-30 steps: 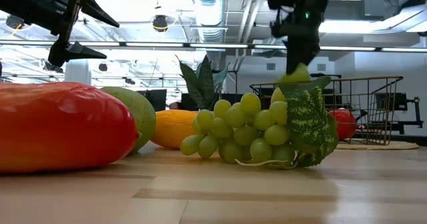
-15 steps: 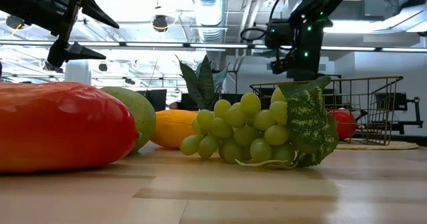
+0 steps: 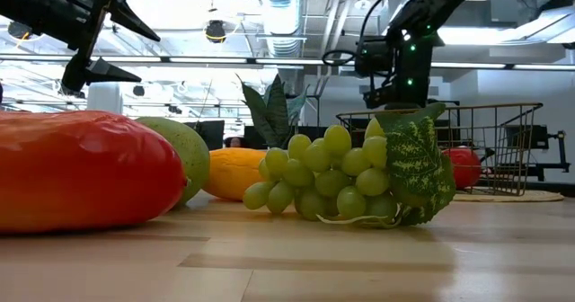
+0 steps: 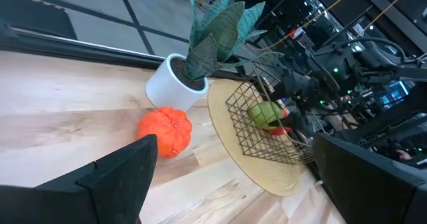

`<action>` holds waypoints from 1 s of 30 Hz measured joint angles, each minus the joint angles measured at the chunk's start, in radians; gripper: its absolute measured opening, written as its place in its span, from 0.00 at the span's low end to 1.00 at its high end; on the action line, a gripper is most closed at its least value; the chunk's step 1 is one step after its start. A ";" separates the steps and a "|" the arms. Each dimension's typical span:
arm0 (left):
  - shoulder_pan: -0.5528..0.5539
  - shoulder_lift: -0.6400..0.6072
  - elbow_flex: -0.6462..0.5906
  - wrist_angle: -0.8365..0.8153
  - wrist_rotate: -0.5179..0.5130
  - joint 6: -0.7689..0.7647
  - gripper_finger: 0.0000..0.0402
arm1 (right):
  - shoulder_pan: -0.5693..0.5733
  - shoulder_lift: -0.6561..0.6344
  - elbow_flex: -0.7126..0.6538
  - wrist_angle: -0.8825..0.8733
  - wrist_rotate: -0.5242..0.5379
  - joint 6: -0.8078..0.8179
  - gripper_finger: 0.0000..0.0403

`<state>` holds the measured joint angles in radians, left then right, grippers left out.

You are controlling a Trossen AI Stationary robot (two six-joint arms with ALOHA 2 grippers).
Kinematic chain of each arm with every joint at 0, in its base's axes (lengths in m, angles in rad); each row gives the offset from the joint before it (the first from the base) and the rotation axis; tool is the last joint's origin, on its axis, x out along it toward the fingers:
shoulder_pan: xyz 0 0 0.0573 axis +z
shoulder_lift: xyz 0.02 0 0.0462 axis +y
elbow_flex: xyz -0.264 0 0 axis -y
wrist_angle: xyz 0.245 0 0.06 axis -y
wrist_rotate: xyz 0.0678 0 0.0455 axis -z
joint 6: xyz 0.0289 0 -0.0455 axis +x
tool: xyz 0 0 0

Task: Build produce basket
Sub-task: Put the top green pear into the wire basket, then put the dark red apple into the wire basket

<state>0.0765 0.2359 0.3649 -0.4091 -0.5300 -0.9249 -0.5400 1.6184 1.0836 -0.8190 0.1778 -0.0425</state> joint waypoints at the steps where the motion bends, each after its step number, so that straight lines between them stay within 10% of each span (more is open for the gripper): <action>1: 0.000 0.000 0.000 0.000 -0.003 0.000 0.96 | 0.000 0.000 0.000 -0.002 0.002 0.000 0.97; 16: 0.000 0.000 0.000 -0.021 0.040 -0.006 0.96 | 0.069 -0.003 0.387 -0.263 -0.071 -0.007 0.99; 30: 0.000 0.000 0.000 -0.026 0.058 -0.048 0.96 | 0.267 0.230 0.771 0.105 -0.075 -0.132 0.99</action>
<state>0.0765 0.2356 0.3649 -0.4347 -0.4721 -0.9726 -0.2729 1.8484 1.8550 -0.7140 0.1025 -0.1741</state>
